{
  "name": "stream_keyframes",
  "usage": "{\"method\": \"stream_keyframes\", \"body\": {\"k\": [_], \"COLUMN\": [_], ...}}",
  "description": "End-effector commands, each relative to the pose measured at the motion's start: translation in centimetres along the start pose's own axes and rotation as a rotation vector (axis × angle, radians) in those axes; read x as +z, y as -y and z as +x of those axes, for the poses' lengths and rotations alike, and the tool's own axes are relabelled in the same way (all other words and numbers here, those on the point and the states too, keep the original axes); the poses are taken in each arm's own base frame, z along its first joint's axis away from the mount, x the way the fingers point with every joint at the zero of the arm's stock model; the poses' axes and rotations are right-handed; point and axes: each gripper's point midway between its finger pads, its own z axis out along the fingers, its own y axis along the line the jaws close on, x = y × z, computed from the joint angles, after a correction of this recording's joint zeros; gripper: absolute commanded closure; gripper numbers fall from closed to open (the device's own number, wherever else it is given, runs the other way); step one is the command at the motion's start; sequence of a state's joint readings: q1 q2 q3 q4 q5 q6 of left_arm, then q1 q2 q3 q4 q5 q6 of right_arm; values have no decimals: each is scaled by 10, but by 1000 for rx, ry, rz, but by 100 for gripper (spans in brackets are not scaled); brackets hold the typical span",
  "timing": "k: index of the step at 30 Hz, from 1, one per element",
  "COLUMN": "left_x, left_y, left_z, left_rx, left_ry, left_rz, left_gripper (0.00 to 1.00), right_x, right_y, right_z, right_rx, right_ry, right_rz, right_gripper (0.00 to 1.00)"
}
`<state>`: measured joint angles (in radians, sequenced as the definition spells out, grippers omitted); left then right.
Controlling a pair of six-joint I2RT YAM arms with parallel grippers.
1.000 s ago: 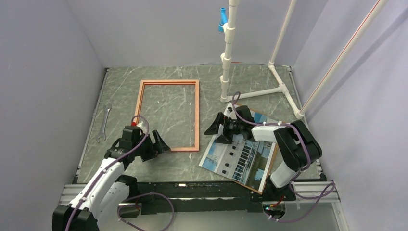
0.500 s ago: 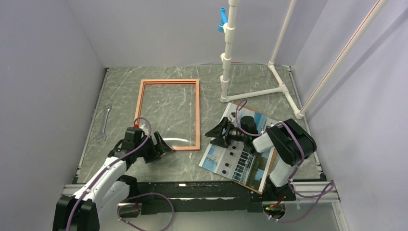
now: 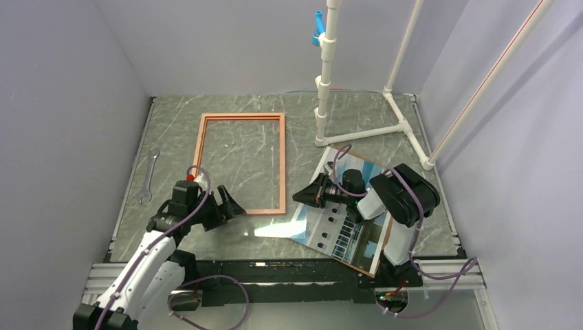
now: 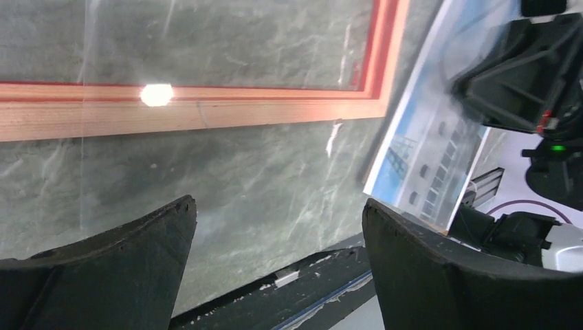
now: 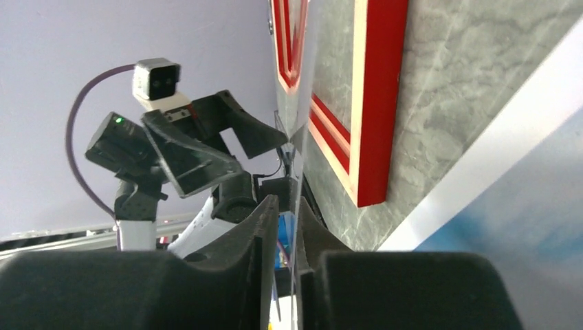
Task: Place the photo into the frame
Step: Pick up the photo frame item at the center of the board.
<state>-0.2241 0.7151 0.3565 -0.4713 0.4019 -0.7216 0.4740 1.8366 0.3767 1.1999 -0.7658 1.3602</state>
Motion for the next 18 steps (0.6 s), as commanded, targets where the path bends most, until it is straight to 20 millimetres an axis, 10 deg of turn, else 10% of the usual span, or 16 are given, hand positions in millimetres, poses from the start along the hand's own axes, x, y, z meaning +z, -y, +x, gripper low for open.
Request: {"method": "stream_keyframes", "body": {"k": [1, 9, 18], "left_x": [-23, -55, -58], "left_y": [25, 45, 39], "left_z": [-18, -36, -38], "left_rx": [43, 106, 142], "left_ry": [58, 117, 92], "left_rz": [30, 14, -43], "left_gripper": [6, 3, 4], "right_x": [-3, -15, -71], "right_y": [-7, 23, -11], "right_z": [2, 8, 5], "right_rx": [-61, -107, -269], "right_ry": [12, 2, 77], "right_rz": [1, 278, 572], "right_gripper": [88, 100, 100]}}
